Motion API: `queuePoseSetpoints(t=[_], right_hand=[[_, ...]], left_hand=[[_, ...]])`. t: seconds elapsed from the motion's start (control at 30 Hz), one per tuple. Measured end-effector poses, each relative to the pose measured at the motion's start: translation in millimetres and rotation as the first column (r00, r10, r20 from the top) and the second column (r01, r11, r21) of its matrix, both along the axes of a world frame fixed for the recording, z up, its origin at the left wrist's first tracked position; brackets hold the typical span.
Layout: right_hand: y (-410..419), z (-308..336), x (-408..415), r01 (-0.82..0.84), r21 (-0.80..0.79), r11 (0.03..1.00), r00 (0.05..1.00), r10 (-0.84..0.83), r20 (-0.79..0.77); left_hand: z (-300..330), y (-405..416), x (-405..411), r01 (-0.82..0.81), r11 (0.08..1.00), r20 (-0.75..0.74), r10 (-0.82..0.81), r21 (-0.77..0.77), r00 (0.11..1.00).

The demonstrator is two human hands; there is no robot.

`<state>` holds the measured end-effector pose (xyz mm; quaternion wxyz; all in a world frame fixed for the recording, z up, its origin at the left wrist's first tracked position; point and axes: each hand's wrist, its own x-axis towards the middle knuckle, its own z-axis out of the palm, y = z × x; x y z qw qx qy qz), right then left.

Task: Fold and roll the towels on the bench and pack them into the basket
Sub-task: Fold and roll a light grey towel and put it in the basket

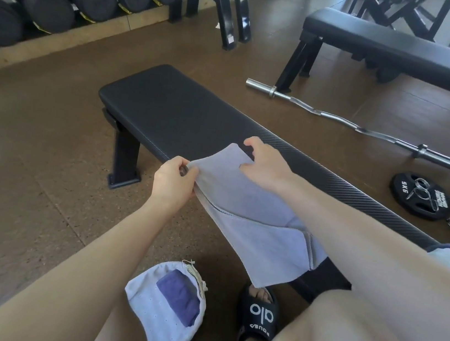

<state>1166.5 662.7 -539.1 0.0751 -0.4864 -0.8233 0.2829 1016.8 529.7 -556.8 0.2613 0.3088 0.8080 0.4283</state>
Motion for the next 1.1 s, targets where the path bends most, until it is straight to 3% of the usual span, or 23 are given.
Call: queuePoseSetpoints(t=[0.17, 0.4, 0.63, 0.9, 1.0, 1.1], right_hand=[[19, 5, -10, 0.107, -0.295, 0.950, 0.968, -0.167, -0.187], [17, 25, -12, -0.042, -0.373, 0.927, 0.937, -0.093, -0.336], [8, 92, 7, -0.248, -0.186, 0.951, 0.942, 0.191, -0.277], [-5, 145, 39, -0.227, 0.193, 0.954, 0.955, 0.257, -0.146], [-10, 164, 45, -0.169, 0.281, 0.945, 0.932, 0.246, -0.267], [-13, 178, 45, -0.085, 0.271, 0.959, 0.881, 0.199, -0.429]], left_hand=[[2, -4, -3, 0.067, 0.997, -0.176, -0.058, 0.043, 0.983], [32, -16, -5, 0.145, 0.973, -0.289, -0.089, 0.179, 0.953], [89, -27, -8, 0.341, 0.895, -0.481, -0.172, 0.289, 0.860], [144, -33, -12, 0.353, 0.866, -0.543, -0.117, 0.354, 0.832], [161, -32, -11, 0.332, 0.851, -0.548, -0.063, 0.408, 0.834], [173, -28, -10, 0.301, 0.841, -0.524, -0.025, 0.450, 0.852]])
